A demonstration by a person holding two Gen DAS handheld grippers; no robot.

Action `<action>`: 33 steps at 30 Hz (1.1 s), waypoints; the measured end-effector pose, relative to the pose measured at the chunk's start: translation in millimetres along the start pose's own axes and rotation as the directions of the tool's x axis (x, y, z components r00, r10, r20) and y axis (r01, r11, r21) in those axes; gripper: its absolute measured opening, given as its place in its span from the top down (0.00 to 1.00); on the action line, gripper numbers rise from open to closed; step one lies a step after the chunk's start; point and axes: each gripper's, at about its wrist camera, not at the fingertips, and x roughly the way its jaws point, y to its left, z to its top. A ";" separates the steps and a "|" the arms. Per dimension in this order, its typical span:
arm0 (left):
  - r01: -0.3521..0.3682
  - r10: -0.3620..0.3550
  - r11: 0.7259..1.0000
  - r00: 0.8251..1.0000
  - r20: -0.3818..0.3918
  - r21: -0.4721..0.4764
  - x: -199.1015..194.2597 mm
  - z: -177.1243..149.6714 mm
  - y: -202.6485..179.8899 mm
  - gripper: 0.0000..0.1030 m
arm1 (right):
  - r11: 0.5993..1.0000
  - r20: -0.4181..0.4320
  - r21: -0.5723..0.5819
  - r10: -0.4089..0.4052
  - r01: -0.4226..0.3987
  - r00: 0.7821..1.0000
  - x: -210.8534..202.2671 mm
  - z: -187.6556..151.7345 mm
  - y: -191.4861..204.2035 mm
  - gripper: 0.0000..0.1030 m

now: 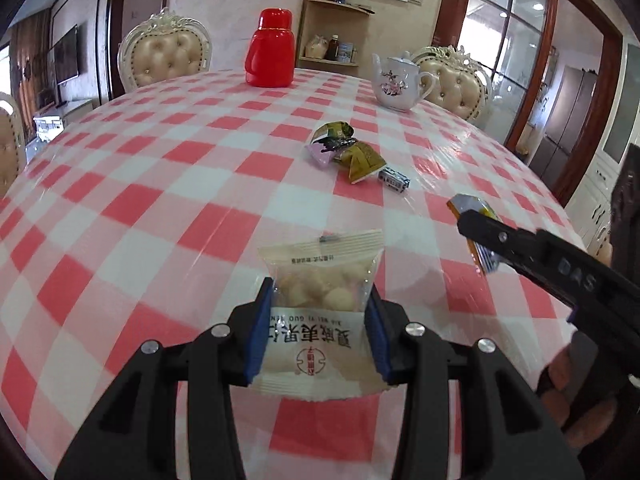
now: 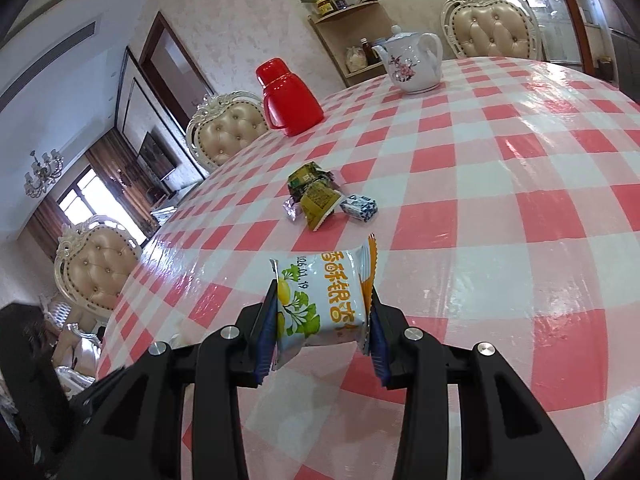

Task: Organize snacks
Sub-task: 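Grasp the white packet of round biscuits with the left gripper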

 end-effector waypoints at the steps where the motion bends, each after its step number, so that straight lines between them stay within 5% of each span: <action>1: 0.003 -0.003 1.000 1.000 0.002 -0.003 -3.0 -2.2 1.2 0.58 | 1.000 0.003 0.003 -0.010 0.010 1.000 -2.1 -0.9 -1.0 0.62; 7: 0.045 -0.045 0.999 0.999 0.009 -0.001 -25.2 -18.0 0.7 0.58 | 0.996 0.038 0.080 0.022 -0.025 0.999 -40.5 -23.2 -14.1 0.62; 17: 0.128 -0.135 0.984 0.989 0.051 0.126 -74.8 -50.1 -39.4 0.58 | 0.999 0.020 -0.009 -0.049 0.049 0.999 -97.8 -64.6 -6.1 0.62; 33: 0.086 -0.098 0.988 0.992 0.085 0.130 -122.4 -88.9 -7.5 0.58 | 0.989 -0.011 -0.140 -0.048 0.046 0.999 -120.6 -95.6 29.3 0.62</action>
